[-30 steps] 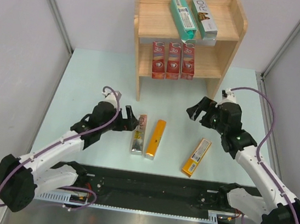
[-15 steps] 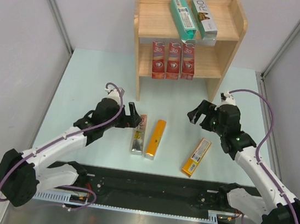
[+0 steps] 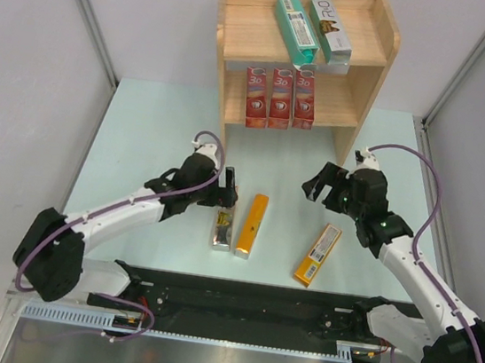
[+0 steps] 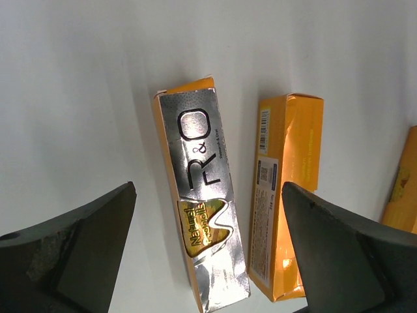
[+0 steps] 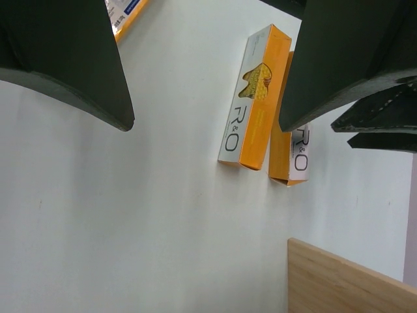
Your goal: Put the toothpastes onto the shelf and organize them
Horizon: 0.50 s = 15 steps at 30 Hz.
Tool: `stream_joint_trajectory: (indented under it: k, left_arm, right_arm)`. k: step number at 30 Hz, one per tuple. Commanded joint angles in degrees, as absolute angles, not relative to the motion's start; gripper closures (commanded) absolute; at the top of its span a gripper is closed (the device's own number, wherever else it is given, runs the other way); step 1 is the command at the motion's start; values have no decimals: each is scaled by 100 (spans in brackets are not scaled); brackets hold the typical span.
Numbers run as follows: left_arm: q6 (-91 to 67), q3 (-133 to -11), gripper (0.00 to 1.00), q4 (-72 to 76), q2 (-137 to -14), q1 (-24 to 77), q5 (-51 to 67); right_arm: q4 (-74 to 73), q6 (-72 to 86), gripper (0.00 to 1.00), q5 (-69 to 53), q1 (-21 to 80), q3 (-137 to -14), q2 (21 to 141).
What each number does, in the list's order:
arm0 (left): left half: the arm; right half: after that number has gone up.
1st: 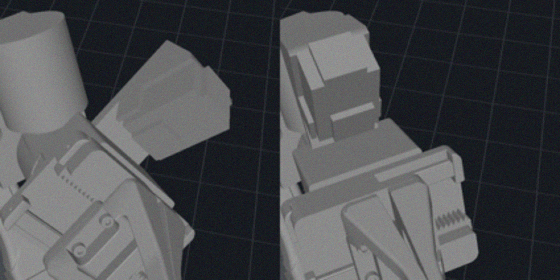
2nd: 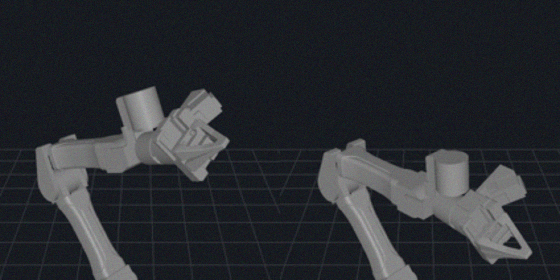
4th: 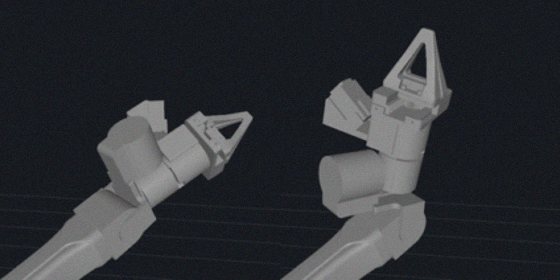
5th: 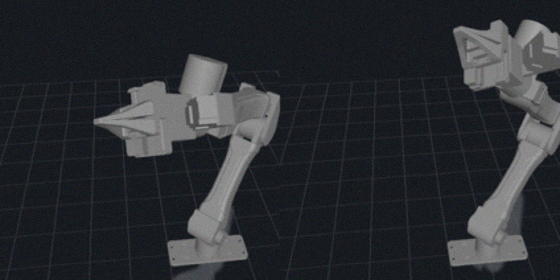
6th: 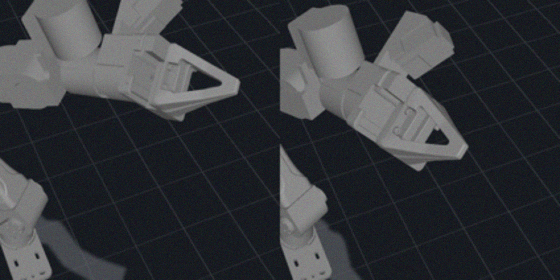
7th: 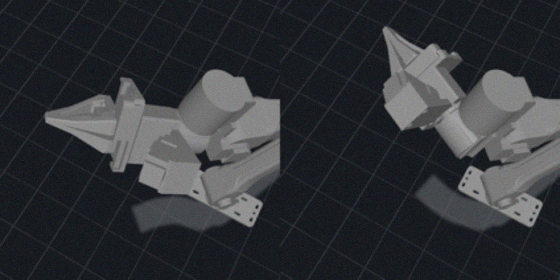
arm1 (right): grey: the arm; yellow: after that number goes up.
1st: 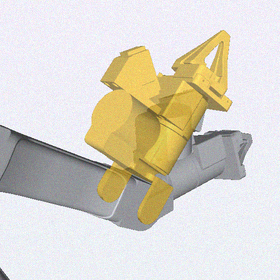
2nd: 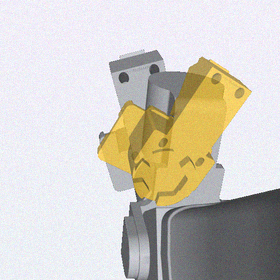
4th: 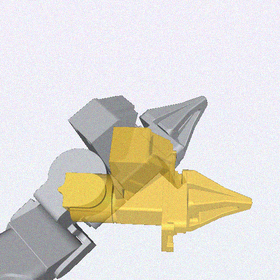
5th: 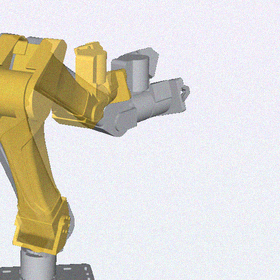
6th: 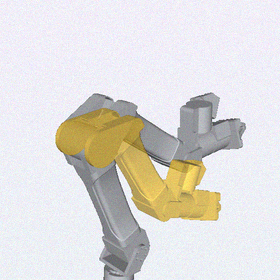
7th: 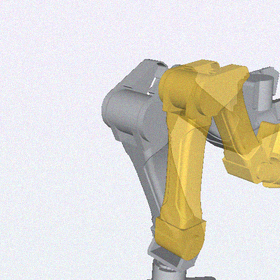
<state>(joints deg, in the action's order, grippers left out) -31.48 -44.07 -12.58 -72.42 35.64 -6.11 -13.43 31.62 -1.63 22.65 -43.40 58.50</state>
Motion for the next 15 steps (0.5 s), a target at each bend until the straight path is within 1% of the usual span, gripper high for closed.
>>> stream_joint_trajectory:
  k: [1, 5, 8, 10, 11, 13, 15]
  left_arm:
    - [-3094, -4816, 0, -1433, -7724, 3744, -808]
    - [-3120, -5071, 1, -1564, -8147, 3884, -1063]
    - [-3094, -5159, 6, -1564, -8428, 3990, -1099]
    - [-3076, -5177, 7, -1538, -8639, 4060, -1133]
    - [-3076, -5220, 10, -1555, -8709, 4104, -1186]
    - [-3085, -5273, 14, -1652, -8937, 4157, -1309]
    - [-3076, -5335, 21, -1696, -9087, 4210, -1388]
  right_arm:
    - [-1187, 3067, 0, -193, 2303, -4368, 5889]
    - [-1222, 3067, 0, -220, 2320, -4368, 5915]
    - [-1178, 3076, 0, -246, 2338, -4333, 5941]
    - [-1134, 3085, 0, -333, 2329, -4298, 5959]
    - [-1108, 3094, 0, -369, 2347, -4280, 5976]
    - [-967, 3103, 0, -518, 2390, -4210, 5994]
    - [-862, 3129, 0, -527, 2522, -4201, 6055]
